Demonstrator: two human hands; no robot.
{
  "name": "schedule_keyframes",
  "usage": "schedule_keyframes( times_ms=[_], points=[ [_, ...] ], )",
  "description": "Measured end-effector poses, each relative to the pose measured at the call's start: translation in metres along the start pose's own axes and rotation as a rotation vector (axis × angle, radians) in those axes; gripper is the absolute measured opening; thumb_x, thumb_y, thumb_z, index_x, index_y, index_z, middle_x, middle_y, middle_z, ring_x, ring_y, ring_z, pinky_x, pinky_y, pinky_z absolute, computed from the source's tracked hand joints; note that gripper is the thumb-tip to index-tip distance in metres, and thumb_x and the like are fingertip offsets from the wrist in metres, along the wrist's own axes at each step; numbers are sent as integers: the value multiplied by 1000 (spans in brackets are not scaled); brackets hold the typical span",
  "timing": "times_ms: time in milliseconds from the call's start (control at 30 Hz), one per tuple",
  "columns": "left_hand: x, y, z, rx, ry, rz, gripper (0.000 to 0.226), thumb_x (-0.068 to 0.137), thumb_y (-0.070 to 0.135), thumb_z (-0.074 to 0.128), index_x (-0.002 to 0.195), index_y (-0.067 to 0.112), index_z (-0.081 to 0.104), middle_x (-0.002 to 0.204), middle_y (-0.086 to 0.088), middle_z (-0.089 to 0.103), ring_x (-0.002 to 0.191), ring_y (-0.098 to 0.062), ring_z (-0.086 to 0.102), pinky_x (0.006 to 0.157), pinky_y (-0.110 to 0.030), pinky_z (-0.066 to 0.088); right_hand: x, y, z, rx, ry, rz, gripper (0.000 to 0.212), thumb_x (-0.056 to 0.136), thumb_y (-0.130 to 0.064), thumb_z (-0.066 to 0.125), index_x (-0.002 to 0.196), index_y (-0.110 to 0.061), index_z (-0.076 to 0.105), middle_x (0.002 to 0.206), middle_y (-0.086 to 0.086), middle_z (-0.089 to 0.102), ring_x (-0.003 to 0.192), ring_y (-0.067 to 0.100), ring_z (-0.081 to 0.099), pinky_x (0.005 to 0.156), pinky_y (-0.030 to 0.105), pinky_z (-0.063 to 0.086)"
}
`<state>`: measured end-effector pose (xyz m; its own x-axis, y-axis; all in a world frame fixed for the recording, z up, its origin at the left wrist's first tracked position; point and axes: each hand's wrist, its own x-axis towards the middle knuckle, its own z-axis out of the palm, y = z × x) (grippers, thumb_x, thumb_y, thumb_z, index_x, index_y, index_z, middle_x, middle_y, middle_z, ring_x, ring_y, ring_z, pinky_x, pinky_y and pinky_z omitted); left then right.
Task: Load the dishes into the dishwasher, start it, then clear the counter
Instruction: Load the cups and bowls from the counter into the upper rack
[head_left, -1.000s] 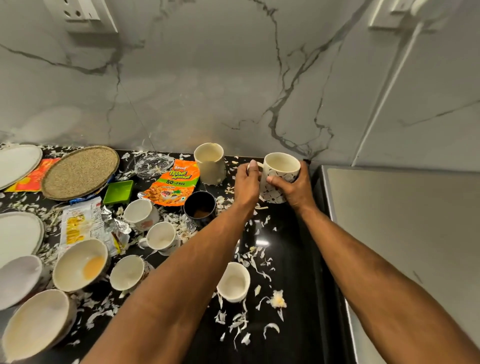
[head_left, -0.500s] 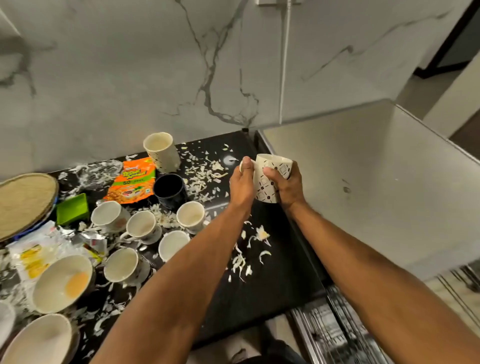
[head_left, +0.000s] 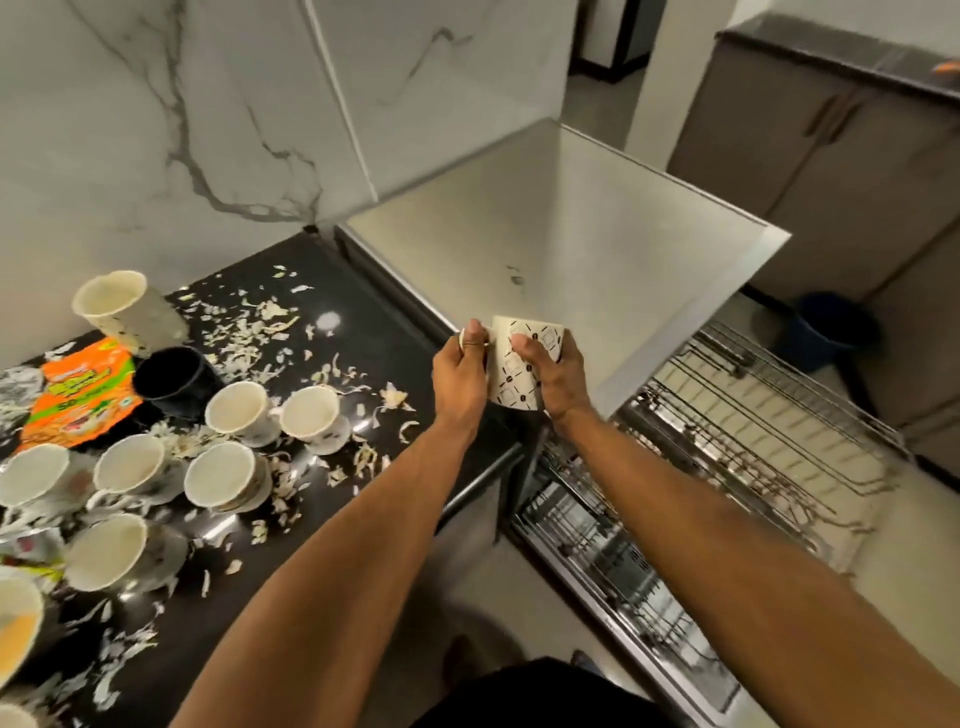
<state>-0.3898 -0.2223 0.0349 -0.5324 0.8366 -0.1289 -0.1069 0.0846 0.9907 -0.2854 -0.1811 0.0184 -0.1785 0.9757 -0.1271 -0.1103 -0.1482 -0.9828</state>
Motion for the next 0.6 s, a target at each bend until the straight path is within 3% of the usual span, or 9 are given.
schedule_keyframes(
  times_ms=[100,233,467,600],
  points=[
    [-19,-10,31,33,-68,-6,36,102,36,43,82,13,62,79,-5,66,73,-12,61,69,-32,52,-15,1,-40,61,56,23,73,51,-53,78,105,-13,51,95,6,66,81,20,67,69,35,57],
    [-41,-19,63,62,-129,49,39,103,37,42,82,11,62,80,-11,65,74,-17,61,70,-36,52,-37,0,-80,73,96,42,71,53,-54,76,106,-16,50,96,5,66,79,17,67,65,30,57],
    [-102,-56,138,216,-252,4,40,102,40,41,79,15,61,73,-2,64,67,-12,58,62,-26,49,-76,27,-185,49,207,130,64,73,-45,75,121,-10,51,111,12,68,94,28,69,76,39,59],
    [-126,-75,174,291,-304,-61,37,102,39,43,87,11,63,75,2,63,67,-7,57,59,-18,45,-93,36,-232,12,236,190,61,75,-50,67,120,-12,53,102,5,69,86,19,69,70,31,58]
  ],
)
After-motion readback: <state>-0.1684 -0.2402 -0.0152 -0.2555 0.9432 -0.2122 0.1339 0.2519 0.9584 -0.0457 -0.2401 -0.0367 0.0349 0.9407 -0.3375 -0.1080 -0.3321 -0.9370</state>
